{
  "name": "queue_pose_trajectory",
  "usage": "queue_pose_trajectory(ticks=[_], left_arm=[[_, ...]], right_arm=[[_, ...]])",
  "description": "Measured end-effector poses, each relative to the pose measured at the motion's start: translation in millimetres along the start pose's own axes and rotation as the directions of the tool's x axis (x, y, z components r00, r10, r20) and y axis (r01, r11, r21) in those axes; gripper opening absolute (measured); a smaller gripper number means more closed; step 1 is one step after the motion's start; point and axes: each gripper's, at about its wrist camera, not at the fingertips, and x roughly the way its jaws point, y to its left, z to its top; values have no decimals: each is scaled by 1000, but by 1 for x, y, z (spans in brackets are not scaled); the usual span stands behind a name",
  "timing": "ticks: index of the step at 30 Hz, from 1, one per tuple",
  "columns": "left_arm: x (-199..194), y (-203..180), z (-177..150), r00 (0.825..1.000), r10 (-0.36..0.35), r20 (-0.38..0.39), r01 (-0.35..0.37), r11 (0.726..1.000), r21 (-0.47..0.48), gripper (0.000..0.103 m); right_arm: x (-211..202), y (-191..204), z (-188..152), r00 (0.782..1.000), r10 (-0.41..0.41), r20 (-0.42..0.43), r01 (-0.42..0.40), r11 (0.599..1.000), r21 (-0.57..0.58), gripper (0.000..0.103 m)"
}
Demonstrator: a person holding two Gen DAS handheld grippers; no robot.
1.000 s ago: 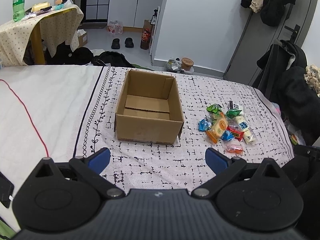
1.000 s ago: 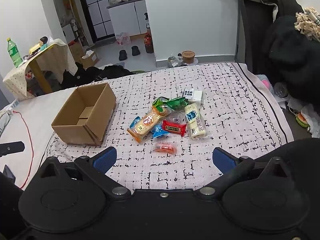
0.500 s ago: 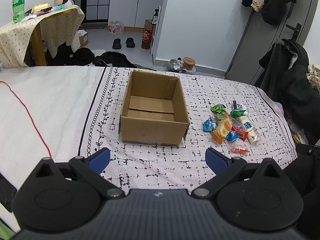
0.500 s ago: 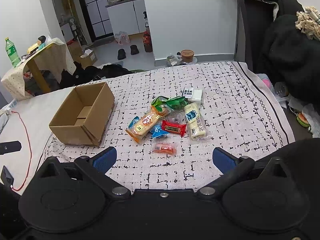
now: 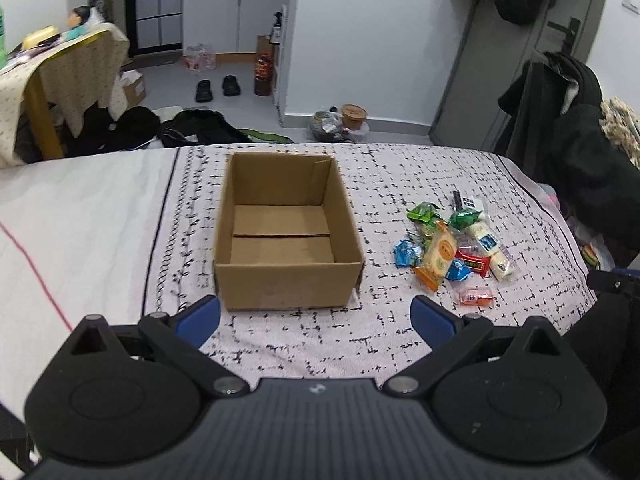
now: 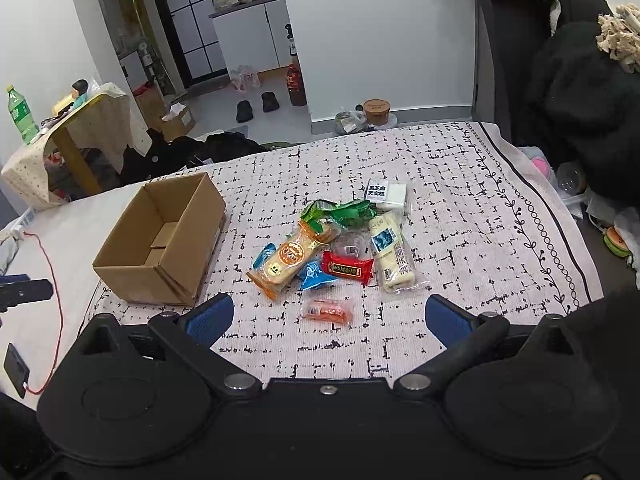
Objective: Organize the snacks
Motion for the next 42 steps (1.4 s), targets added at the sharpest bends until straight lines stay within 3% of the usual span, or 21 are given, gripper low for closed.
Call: queue_pose_trajectory(ticks=[12,21,30,42], left_arm=[[41,-29,21,995,-96,-39,101,983,152,101],[83,-53,29,980,-144,-137,172,960,223,98],[115,-70,46,975,-159,-152,193,950,244,97],[169,-105,57,962,-198,-186,238,945,226,83]], right_arm=[[21,-11,6,1000,17,-12,-16,1000,26,102],[42,-17,13,999,28,-24,-27,999,47,96],[72,-28,17,997,12,-73,-8,998,61,78],[113,-49,25,991,-31,-134,40,997,60,62]])
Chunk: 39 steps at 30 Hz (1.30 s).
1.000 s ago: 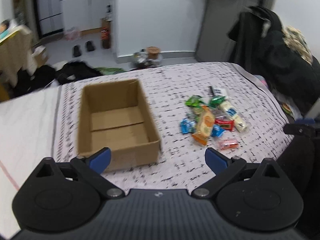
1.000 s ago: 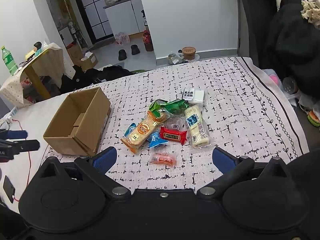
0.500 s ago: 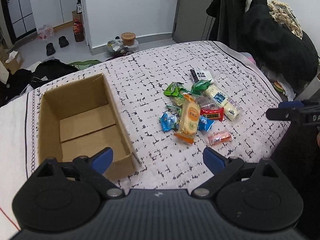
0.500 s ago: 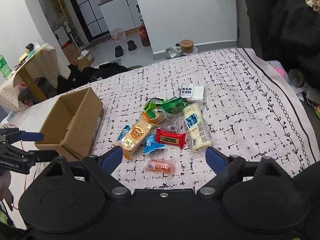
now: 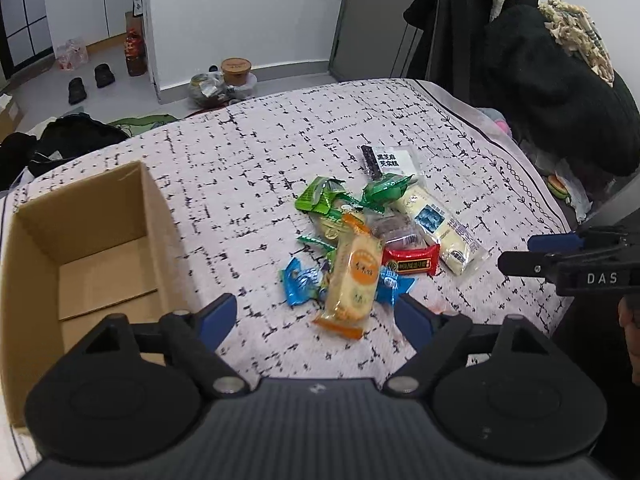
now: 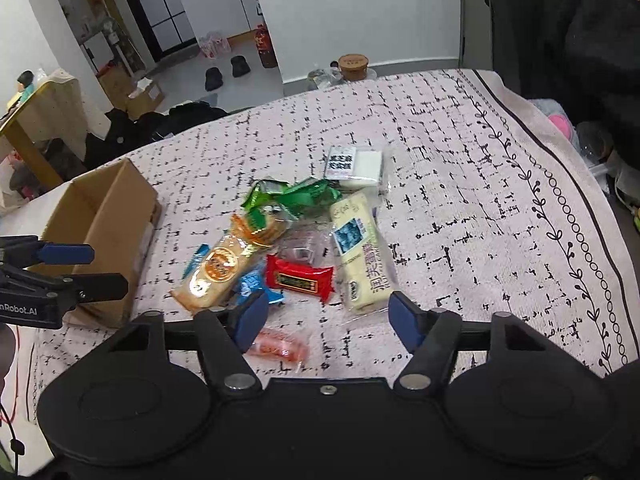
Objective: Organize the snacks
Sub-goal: 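Grasp the yellow rice cake with the left gripper while the right grasps the cream cake bar, then lift the yellow rice cake with the left gripper while the right lifts the cream cake bar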
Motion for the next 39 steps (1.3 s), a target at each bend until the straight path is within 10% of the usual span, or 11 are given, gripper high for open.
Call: queue_pose_trajectory(ticks=[21,28,39], left_arm=[[90,-36,14,995,9,-100,-6,1000,29,57],[110,-35,5,988,52,-147,-53,999,-3,34],[81,-33,9,996,69,-53,-71,997,-41,34]], right_arm=[[53,-25,12,999,-10,-40,10,1000,-5,51],[62,-20,13,999,-34,-43,33,999,-25,52],[79,-5,14,995,-90,-40,86,992,-87,52]])
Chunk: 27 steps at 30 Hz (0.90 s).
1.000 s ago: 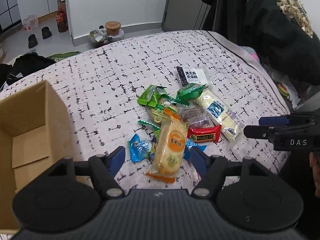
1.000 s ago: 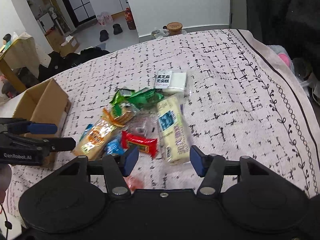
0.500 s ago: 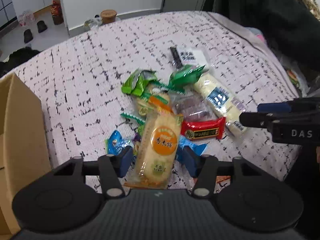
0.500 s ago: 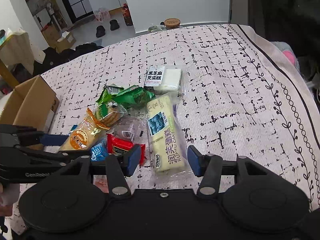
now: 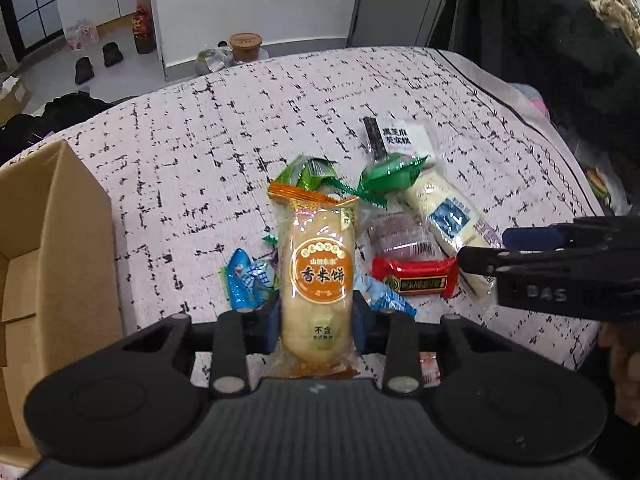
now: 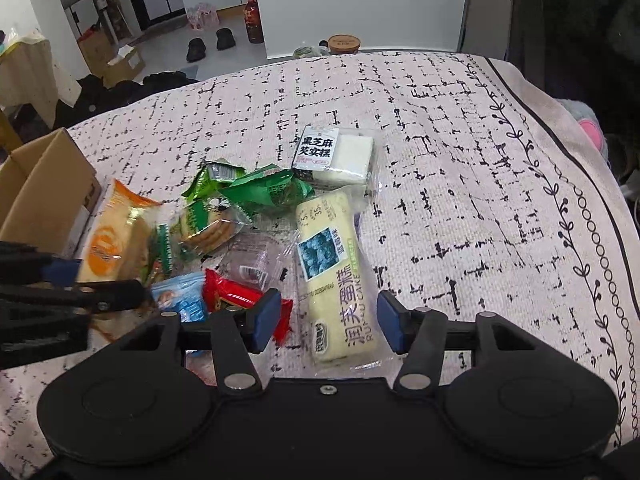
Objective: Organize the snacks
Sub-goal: 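Lift the yellow rice cake with the left gripper while the right lifts the cream cake bar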
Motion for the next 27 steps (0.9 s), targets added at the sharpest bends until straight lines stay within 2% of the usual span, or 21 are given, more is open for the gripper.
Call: queue_pose_trajectory(ticks=[2,3,4,8,12,18,23,25,26,27], left_arm=[[-2,1,0,1000,3,3,-3,1000,-2,34],[-2,2,-1,1000,-1,4,1,1000,-7,34],[-3,3,-2,1000,-6,4,6,1000,-12,34],[-7,6,-7,1000,-8,5,9,999,-32,34],[-11,11,-13,1000,-9,10,10,999,-43,34],[-21,19,-15,999,-26,34,29,997,-68,34],[-26,21,-17,998,-36,42,39,996,-78,34],[-27,21,-18,998,-41,42,44,996,-78,34],[-27,21,-18,998,-42,42,45,996,-75,34],[-27,20,-19,998,-43,40,46,996,-72,34]], right_arm=[[6,0,-1,1000,1,-26,0,1000,2,46],[8,-1,-2,999,-10,-39,10,1000,7,35],[7,-1,-3,999,-23,-42,23,1000,7,29],[-1,-3,-5,999,-22,-40,23,999,30,17],[-14,2,-7,1000,11,-16,-10,999,41,5],[-25,7,-11,999,35,-7,-34,998,61,2],[-36,9,-24,999,-2,-38,4,999,46,0],[-37,15,-28,996,-75,-39,75,997,-5,4],[-37,18,-28,994,-102,-31,101,995,-24,10],[-36,20,-28,994,-106,-28,105,994,-36,21]])
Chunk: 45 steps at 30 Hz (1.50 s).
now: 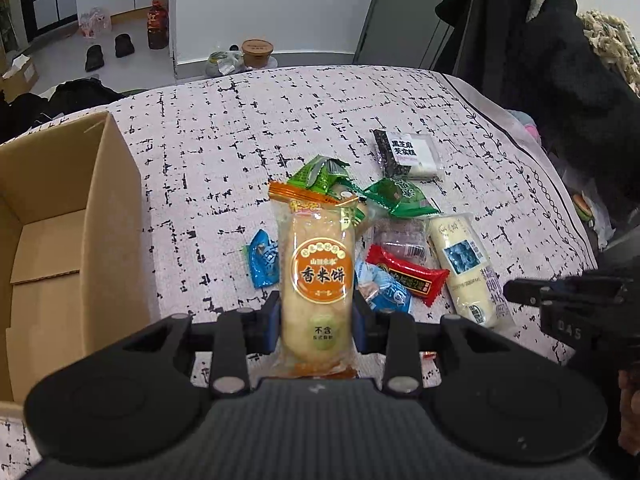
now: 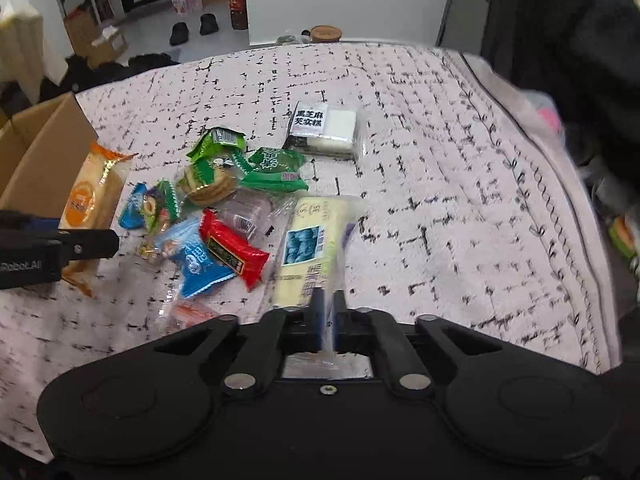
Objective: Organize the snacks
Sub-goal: 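Lift the yellow rice cake with the left gripper while the right lifts the cream cake bar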
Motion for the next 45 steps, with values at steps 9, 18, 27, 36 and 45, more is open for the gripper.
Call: queue_pose_trajectory(ticks=[9,18,27,36,45], left_arm=[[4,2,-2,1000,4,-15,-4,1000,-2,34],[8,3,1,1000,15,-25,-15,1000,-11,34],[-3,8,3,1000,19,7,-19,1000,-23,34],[-27,20,9,996,30,84,-27,999,-39,34],[-54,43,19,988,46,148,-37,997,-66,34]], right_arm=[[23,13,7,1000,13,-2,-12,1000,15,59],[52,19,6,998,-9,-62,11,1000,20,36],[24,2,13,999,37,15,-39,991,127,29],[-6,4,30,991,67,117,-82,987,135,29],[-31,28,47,972,136,194,-160,981,111,29]])
